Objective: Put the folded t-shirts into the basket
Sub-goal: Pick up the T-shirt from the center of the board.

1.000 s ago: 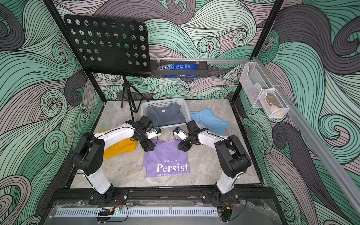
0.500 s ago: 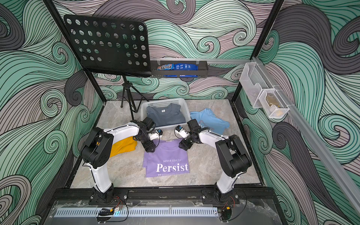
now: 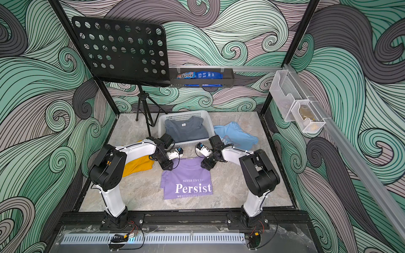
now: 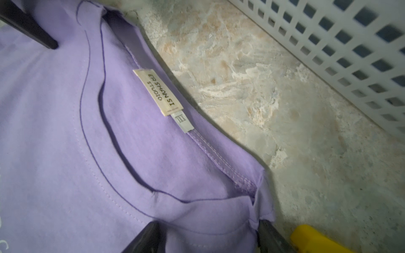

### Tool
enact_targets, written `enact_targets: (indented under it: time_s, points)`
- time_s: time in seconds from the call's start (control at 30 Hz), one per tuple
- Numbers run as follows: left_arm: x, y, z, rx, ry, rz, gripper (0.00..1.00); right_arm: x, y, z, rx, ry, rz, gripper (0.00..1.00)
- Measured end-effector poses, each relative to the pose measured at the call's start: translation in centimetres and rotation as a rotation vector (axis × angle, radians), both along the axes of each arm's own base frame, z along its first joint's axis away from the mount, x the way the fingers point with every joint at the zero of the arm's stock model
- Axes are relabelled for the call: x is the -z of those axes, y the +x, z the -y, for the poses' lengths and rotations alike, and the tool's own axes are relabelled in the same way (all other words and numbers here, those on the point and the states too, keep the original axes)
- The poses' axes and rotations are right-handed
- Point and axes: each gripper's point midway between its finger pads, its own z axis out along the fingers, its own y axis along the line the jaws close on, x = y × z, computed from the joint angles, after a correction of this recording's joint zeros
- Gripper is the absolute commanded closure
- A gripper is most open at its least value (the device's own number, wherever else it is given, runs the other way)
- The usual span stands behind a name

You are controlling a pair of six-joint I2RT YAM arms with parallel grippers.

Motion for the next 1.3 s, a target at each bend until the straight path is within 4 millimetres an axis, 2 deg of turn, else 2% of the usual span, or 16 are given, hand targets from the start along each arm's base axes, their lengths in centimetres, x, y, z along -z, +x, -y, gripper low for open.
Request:
enact_targets:
  time_s: [0.1, 0.37, 0.57, 0.67, 0.8, 1.0, 1.13, 1.3]
  points:
    - [-0.1, 0.0, 0.0, 0.001, -0.007, 0.015, 0.88, 0.1, 0.1, -0.3, -0.007, 0.003, 0.005, 0.32]
    - [-0.2, -0.1, -0.2, -0.003, -0.01, 0.026, 1.0, 0.1, -0.3, -1.9, -0.033, 0.035, -0.02, 0.73]
    - [-0.3, -0.2, -0.7, -0.022, -0.017, 0.028, 1.0, -0.3, -0.8, -2.4, -0.023, 0.078, -0.05, 1.0]
    - [-0.6, -0.1, -1.0, -0.041, -0.034, 0.018, 1.0, -1.4, -1.0, -2.6, -0.02, 0.123, -0.049, 1.0]
    - [-2.2, 0.1, -1.2, -0.067, -0.089, 0.028, 1.0, -4.8, -0.7, -3.0, -0.031, 0.214, 0.003, 1.0]
    - [-7.0, -0.2, -0.8, -0.062, -0.178, 0.082, 1.0, -11.1, -0.8, -3.7, -0.081, 0.338, 0.135, 1.0]
    - [-11.3, 0.1, -0.4, -0.056, -0.23, 0.137, 1.0, -14.7, -0.8, -3.7, -0.098, 0.396, 0.207, 1.0]
    - [-17.5, 0.9, 0.1, -0.046, -0.29, 0.246, 1.0, -20.7, 0.0, -3.8, -0.106, 0.462, 0.341, 1.0]
